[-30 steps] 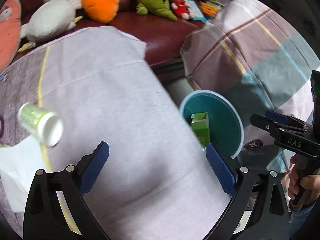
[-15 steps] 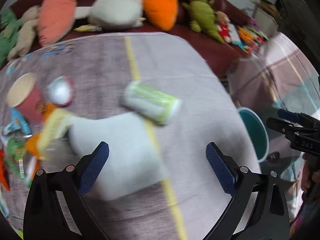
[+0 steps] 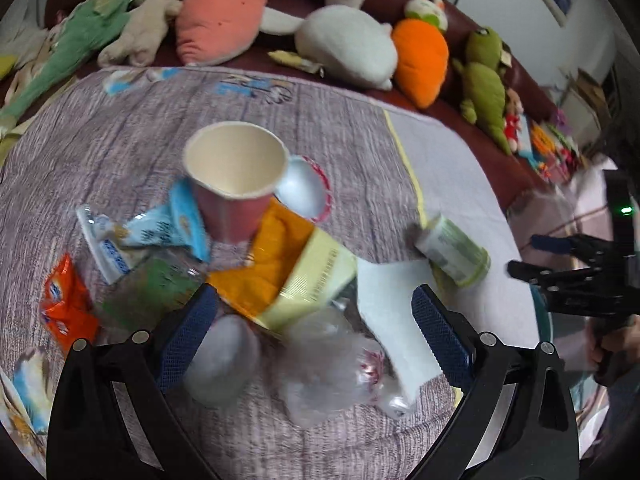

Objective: Collect trash
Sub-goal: 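Return to the table and grasp the white-and-green paper cup with the right tool, then grasp the beige paper cup with the left tool while the right tool holds its cup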

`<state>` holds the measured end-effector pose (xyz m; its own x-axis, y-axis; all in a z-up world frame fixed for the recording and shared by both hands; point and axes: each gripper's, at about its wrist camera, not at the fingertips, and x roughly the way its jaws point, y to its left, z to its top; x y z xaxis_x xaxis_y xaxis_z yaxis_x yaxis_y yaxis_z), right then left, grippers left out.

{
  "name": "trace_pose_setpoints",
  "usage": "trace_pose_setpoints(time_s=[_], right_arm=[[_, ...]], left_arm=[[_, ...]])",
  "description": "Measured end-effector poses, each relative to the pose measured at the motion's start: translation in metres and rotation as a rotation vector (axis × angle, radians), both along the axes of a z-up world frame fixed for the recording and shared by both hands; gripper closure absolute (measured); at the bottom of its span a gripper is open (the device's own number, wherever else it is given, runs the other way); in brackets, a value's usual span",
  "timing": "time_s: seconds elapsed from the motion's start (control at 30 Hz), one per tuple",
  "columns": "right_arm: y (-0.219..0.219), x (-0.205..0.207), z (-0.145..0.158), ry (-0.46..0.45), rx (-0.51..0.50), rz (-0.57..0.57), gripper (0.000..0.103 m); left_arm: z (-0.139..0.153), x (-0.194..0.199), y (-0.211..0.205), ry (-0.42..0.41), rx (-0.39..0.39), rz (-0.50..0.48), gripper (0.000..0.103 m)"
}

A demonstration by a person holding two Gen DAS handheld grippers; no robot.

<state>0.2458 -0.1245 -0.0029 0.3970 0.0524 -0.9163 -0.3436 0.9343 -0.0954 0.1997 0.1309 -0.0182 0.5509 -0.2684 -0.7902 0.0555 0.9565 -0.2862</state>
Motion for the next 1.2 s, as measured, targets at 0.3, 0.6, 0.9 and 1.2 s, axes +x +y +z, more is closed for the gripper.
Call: trace_pose_setpoints(time_s=[0.3, 0.6, 0.9, 1.2], right_arm=[[0.032, 0.037, -0.041, 0.111, -0.019, 0.079, 0.033], [0.039, 0.044, -0.055, 0.126, -0.009, 0.100, 0.049], [0.027, 0.039, -0.054, 0.113, 0.029, 0.049, 0.050], [0.003, 0.023, -0.038, 0.076, 0.059, -0.008, 0.050]], left_arm=[[-0.016, 0.036, 0.031, 0.007, 0.040, 0.052, 0.005], [-0.022, 0.074, 0.028, -0.022, 0.111, 0.054, 0.005], [-0.032, 0.093, 0.020, -0.041, 0.140, 0.058, 0.040], [-0.002, 0.070, 0.009, -0.087, 0.164, 0.072, 0.041]])
